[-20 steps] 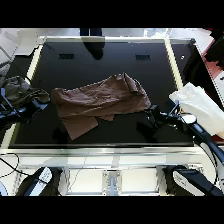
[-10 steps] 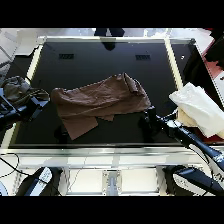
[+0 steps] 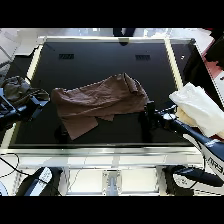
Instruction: Fold the shirts.
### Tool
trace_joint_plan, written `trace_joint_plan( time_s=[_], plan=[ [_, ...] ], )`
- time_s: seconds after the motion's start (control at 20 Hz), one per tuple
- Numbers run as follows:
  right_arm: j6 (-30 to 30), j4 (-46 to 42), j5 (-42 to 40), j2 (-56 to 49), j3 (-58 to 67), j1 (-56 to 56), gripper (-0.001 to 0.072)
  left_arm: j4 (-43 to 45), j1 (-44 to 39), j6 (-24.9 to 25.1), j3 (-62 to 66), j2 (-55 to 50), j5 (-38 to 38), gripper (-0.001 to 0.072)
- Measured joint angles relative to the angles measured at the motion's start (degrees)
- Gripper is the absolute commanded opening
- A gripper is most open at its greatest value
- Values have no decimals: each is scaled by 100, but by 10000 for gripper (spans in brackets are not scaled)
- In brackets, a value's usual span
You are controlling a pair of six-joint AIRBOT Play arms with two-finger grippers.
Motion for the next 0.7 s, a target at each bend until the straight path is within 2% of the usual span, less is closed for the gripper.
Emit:
trace_joint_plan(
  time_s=[0.2, 0.4, 0.7],
  plan=[
    [-74, -87, -31, -136, 389, -282, 371, -2, 0, 2, 0, 2, 0, 701],
    [-96, -363, 546, -175, 490, -581, 369, -2, 0, 0, 0, 2, 0, 701],
    [-61, -533, 841, -271, 525, -686, 365, 0, 0, 0, -2, 2, -2, 702]
  ],
)
